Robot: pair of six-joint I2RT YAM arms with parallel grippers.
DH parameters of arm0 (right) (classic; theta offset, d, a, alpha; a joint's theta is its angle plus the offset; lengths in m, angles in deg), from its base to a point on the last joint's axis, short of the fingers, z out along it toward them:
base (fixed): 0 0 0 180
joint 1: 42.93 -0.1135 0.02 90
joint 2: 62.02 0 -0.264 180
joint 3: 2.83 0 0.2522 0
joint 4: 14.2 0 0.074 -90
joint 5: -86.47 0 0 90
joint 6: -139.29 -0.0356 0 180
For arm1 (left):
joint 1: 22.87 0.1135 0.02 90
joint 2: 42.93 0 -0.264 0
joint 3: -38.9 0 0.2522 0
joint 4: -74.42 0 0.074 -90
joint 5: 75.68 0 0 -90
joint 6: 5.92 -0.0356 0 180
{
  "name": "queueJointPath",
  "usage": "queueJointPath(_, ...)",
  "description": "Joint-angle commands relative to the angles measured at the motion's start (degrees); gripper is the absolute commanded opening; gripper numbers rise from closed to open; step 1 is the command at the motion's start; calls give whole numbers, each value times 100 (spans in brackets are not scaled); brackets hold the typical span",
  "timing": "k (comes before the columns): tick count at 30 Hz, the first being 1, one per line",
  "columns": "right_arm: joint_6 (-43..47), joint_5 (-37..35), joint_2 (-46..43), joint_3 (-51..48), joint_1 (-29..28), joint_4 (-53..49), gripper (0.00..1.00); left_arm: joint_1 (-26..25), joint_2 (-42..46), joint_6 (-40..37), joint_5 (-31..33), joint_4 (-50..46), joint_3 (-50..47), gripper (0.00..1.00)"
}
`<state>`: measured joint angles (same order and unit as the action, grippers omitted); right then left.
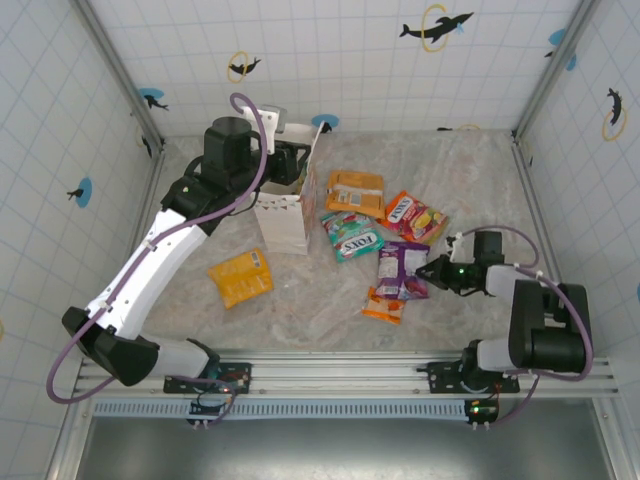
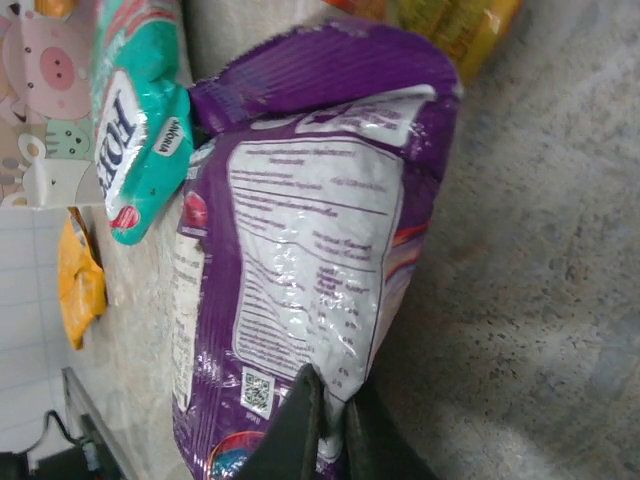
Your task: Place the snacks into the paper bag
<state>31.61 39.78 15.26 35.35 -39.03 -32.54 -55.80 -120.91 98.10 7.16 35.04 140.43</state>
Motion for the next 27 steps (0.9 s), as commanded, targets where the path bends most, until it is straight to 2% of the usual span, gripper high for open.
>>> queueJointPath(1,-71,-152,-502,-78,-51,53,4,36,188,96,-160,234,-5,51)
queueJointPath(6,-420,-67,-1309,-103,-96,463,0,41,178,92,-342,242,74,51)
queueJointPath(7,-560,-24,-1481,-127,-101,651,0,41,164,299,-348,217,121,51)
queueJointPath(14,-1405,228,-2223,19,-178,2107,0,57,119,479,-811,439,165,53)
queueJointPath(21,-2059,480,-2045,850,-332,3022,0,340,9,1085,-1687,933,119,53)
queueJointPath(27,-2311,669,-1587,1833,-836,3446,0,460,-25,1521,-2982,1918,-305,55)
